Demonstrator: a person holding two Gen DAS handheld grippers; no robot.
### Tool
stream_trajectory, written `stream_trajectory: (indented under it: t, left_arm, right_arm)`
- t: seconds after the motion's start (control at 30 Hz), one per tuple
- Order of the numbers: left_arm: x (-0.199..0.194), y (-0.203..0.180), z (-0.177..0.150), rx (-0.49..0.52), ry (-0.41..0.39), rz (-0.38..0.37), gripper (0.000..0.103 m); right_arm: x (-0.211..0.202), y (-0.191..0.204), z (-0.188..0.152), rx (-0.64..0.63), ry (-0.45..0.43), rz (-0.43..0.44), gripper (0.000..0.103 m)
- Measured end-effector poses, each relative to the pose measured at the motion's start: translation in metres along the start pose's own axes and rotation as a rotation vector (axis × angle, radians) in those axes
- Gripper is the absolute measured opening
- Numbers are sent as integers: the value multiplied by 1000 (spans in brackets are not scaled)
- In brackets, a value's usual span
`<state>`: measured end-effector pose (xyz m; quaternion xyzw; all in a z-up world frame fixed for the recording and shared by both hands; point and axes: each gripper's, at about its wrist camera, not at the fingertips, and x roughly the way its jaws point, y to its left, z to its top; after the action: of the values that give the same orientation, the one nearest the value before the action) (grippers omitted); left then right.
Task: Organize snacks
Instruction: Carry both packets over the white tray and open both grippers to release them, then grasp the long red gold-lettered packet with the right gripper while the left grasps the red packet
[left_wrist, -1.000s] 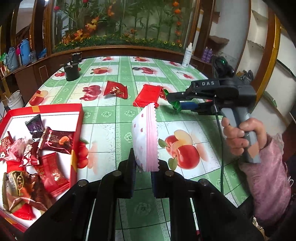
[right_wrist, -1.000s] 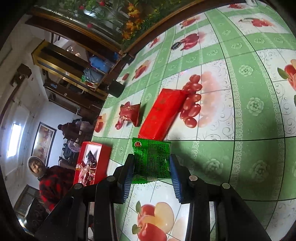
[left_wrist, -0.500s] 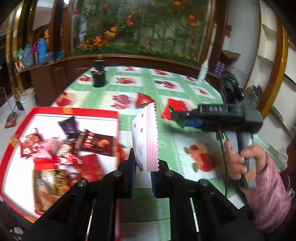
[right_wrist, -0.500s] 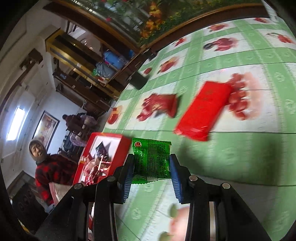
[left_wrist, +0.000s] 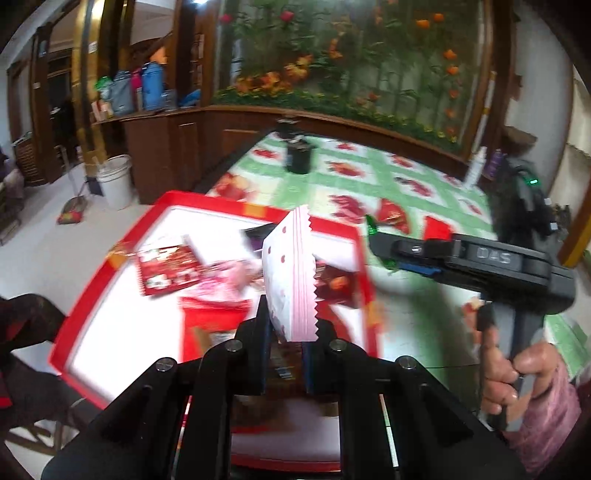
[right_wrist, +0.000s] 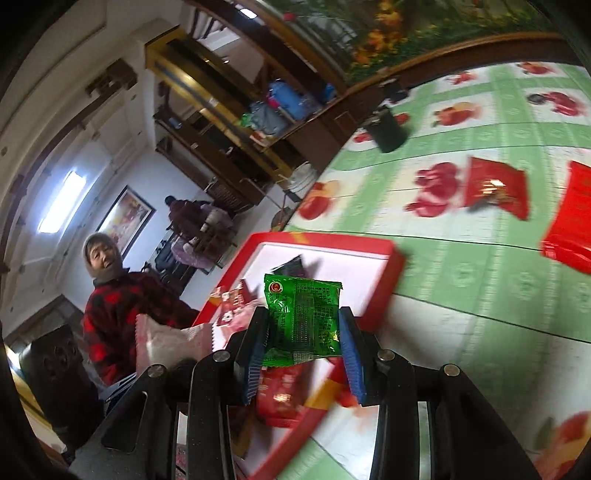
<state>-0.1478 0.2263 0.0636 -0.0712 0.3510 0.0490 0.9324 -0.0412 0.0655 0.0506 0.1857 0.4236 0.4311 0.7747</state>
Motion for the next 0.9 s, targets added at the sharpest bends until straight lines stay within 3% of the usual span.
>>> stream_trajectory:
  t: [0.37, 0.43, 0.5, 0.57, 0.6, 0.67, 0.73, 0.9]
  left_arm:
    - [2, 18, -8, -18, 12, 60, 12]
    - [3, 20, -7, -19, 5, 104, 13]
    - [5, 22, -7, -17, 7, 167, 23]
    - [4, 23, -7, -17, -3, 226, 49]
    - [3, 24, -7, -17, -12, 245, 54]
    - [-1, 23, -5, -9, -38, 276, 58]
    - [-4, 22, -2, 8, -55, 298, 58]
    - [-9, 13, 6, 22, -85, 293, 70]
  right_arm:
    - [39, 52, -25, -122, 83, 29, 41]
    - [39, 58, -27, -137, 93, 44, 49]
    - [37, 60, -27, -154, 68, 43, 55]
    - [24, 56, -21, -149, 14, 42, 58]
    - [15, 49, -16, -130, -27, 26, 59]
    - [-2, 33, -7, -85, -108, -45, 62]
    - [-24, 9, 4, -6, -211, -177, 65]
    - [-68, -55, 25, 131, -364, -600, 69]
